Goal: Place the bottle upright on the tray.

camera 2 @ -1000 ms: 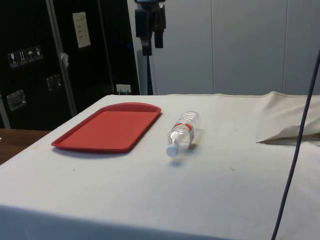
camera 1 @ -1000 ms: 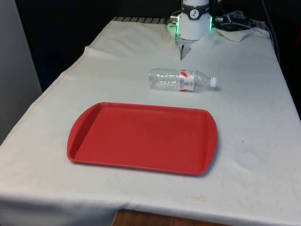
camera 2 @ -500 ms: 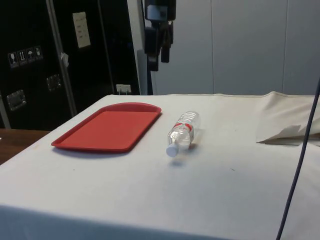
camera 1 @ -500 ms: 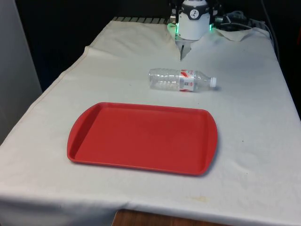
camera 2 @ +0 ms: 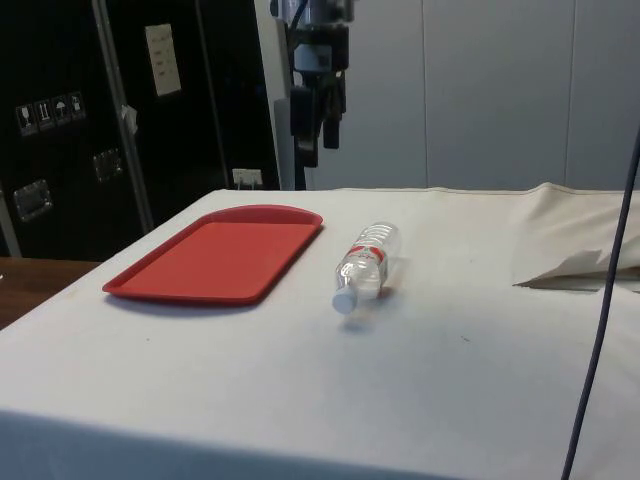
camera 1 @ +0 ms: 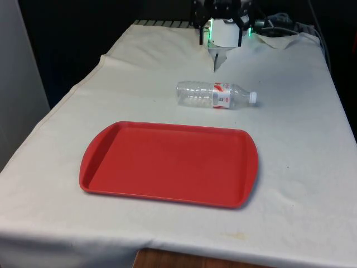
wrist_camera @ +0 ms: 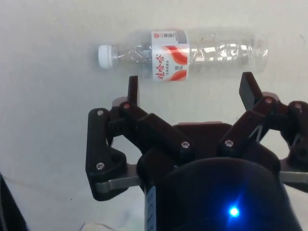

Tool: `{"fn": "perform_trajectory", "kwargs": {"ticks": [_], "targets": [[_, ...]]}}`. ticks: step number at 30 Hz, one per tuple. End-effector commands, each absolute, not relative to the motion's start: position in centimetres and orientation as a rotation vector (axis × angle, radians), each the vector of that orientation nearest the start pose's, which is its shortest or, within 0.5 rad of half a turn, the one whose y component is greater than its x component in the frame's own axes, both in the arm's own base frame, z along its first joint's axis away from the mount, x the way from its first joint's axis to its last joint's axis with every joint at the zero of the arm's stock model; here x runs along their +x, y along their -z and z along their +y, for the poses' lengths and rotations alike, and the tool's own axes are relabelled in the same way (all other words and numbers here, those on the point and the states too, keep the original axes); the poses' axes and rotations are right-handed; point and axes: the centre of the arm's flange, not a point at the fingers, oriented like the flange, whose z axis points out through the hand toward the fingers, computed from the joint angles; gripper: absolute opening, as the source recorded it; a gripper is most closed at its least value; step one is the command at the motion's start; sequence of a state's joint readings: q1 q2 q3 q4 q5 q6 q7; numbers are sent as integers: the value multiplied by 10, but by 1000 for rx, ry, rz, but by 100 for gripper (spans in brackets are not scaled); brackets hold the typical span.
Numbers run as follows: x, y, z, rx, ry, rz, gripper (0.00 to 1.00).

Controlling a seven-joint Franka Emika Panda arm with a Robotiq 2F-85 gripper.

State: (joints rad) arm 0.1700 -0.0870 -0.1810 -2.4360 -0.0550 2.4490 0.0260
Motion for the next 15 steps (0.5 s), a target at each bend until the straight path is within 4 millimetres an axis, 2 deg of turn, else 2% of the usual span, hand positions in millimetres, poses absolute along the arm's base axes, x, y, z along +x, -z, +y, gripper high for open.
{"fn": "perform_trajectory", "kwargs": {"ticks": [1, 15], "targets": [[483, -345, -6, -3148, 137, -6, 100], [473, -337, -14, -3131, 23, -10, 100]]}}
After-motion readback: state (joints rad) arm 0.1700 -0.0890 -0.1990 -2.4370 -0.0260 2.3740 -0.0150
